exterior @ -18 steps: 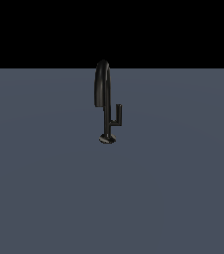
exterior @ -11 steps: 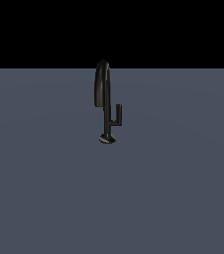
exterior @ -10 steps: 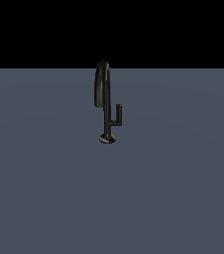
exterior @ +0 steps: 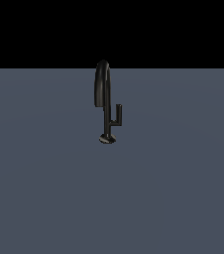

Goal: Turn on the faucet by rotating a designated handle.

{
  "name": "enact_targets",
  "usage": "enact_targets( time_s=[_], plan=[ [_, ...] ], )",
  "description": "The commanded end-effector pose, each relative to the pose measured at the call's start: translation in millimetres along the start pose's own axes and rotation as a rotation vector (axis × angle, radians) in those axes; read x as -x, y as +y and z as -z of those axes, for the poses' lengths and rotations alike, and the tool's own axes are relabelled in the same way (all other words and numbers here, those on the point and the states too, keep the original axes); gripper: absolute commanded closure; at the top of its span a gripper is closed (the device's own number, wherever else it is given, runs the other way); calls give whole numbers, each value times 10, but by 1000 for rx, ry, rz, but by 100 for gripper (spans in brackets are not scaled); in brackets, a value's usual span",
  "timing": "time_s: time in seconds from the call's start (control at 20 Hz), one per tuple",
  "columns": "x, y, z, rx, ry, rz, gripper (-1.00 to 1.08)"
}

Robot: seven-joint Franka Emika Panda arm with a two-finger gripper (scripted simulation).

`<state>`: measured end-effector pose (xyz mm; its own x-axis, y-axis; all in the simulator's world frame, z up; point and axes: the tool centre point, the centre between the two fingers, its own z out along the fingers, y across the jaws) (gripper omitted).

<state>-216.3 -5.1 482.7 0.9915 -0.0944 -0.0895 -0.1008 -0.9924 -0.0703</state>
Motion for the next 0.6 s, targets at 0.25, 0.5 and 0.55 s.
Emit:
enact_targets(
  time_s=[0.25, 0.5, 0.55],
  plan=[
    [-409, -62, -81, -93, -94, -99, 108],
    [-711, -87, -161, -163, -163, -172, 108],
    [-772, -90, -179, -177, -177, -187, 108]
  ],
)
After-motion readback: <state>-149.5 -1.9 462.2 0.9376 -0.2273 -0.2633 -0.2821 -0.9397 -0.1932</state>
